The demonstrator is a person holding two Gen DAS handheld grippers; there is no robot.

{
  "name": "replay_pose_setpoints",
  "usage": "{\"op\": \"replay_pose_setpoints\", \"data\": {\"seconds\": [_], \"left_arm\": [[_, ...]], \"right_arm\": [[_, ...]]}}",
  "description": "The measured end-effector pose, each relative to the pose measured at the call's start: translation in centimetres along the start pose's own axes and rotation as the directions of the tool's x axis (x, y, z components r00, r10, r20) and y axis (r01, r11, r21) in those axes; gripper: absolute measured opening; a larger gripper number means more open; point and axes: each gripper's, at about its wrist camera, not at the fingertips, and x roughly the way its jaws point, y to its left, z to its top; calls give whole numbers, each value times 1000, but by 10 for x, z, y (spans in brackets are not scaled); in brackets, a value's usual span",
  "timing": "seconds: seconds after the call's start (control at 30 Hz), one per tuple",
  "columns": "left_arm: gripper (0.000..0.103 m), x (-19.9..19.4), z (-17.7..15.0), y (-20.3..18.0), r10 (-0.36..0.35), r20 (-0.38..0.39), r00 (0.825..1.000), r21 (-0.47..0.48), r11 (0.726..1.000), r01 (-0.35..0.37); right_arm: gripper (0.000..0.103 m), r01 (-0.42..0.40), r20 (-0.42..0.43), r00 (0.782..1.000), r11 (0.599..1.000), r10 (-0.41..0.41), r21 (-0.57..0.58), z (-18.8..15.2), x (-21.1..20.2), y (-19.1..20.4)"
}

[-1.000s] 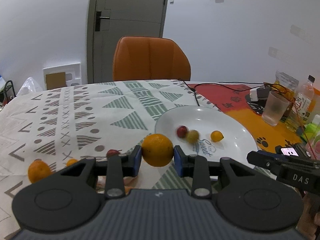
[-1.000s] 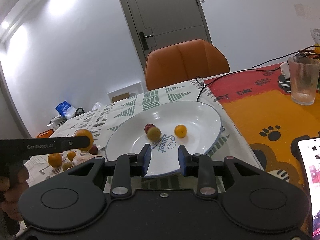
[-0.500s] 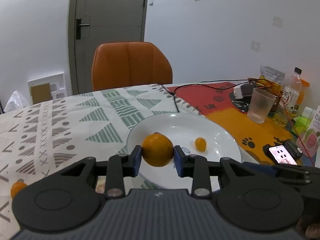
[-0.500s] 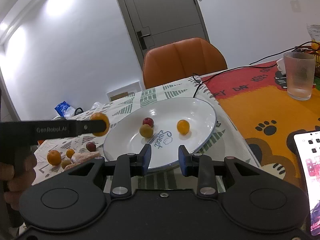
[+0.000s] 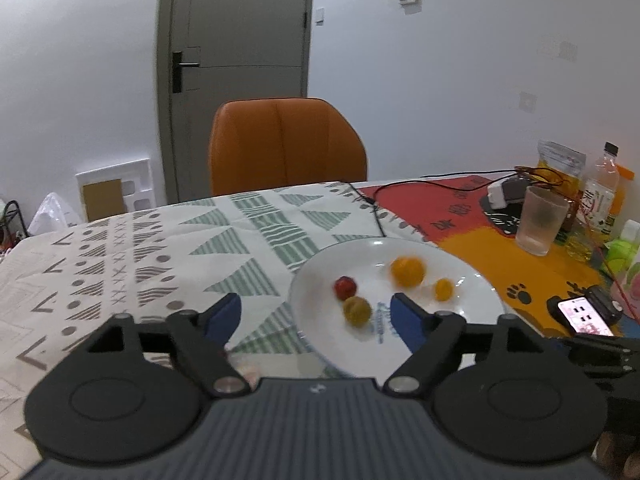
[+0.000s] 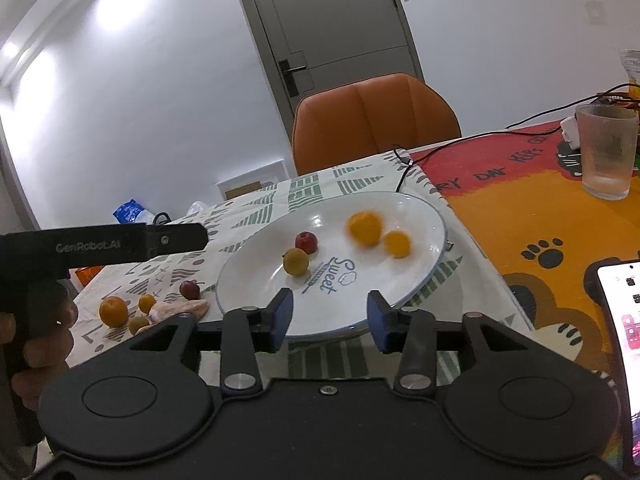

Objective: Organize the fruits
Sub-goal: 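Move both open grippers back toward the bread rolls and fruit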

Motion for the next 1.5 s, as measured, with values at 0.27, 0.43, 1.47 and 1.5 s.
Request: {"op": "replay_pose_setpoints", "data": {"seconds": [0.27, 0.43, 1.47, 1.5], "left_arm": [[84, -14, -4, 28, 72, 7, 997, -38, 997, -72], [84, -21, -8, 47, 117, -2, 993, -66, 991, -117], [84, -50, -51, 125, 241, -77, 967, -188, 949, -252], [84, -51, -52, 127, 242, -78, 967, -191, 949, -252]], "right_arm": [[57, -24, 0, 1000, 1000, 24, -16, -1, 3, 15], [59, -46, -5, 999, 998, 46, -36, 0, 5, 27], [90, -182, -82, 982, 968, 170, -173, -7, 37, 111], [90, -185, -89, 981, 967, 172, -173, -8, 38, 113]]}}
